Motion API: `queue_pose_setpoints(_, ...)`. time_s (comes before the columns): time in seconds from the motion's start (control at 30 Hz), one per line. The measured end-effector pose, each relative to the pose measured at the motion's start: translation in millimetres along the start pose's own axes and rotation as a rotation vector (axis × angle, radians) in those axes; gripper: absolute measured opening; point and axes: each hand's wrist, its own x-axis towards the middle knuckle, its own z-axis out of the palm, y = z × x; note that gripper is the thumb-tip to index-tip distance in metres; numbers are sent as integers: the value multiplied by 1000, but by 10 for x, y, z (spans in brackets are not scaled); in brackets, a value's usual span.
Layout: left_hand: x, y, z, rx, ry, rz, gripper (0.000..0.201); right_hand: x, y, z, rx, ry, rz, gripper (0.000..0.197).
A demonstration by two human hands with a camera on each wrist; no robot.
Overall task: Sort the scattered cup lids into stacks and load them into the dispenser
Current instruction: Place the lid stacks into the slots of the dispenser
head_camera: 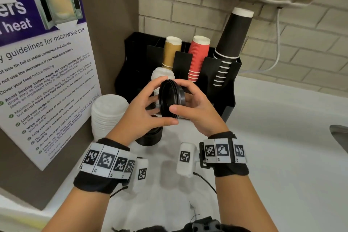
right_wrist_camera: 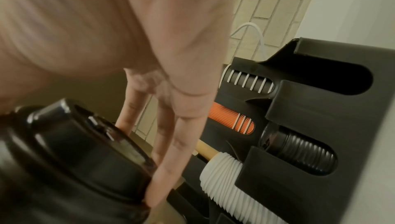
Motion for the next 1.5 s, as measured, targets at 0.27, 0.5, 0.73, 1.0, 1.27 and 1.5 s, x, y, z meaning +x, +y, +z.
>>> queue_pose_setpoints(0.27, -60, 61, -252, 108, 235, -32, 46, 479, -85, -741, -537, 425, -76, 74)
queue_pose_setpoints(0.5, -117, 57, -313, 174, 289, -50, 30, 836, 157, -893, -1316, 136, 268, 81)
queue_pose_setpoints(0.73, -164, 82, -299, 197, 303, -82, 29, 1026, 283, -729, -1584, -66, 369, 85)
queue_pose_setpoints(1.0, -195, 89, -323, 192, 314, -88, 27, 1017, 405, -720, -1611, -132, 375, 84)
queue_pose_setpoints(1.27, -178, 81, -323, 190, 317, -85, 28, 916, 448, -582, -1700, -152, 311, 70)
queue_pose_setpoints(1.5, -166, 75, -322, 198, 323, -83, 27, 829, 461, -529, -1753, -91, 276, 39)
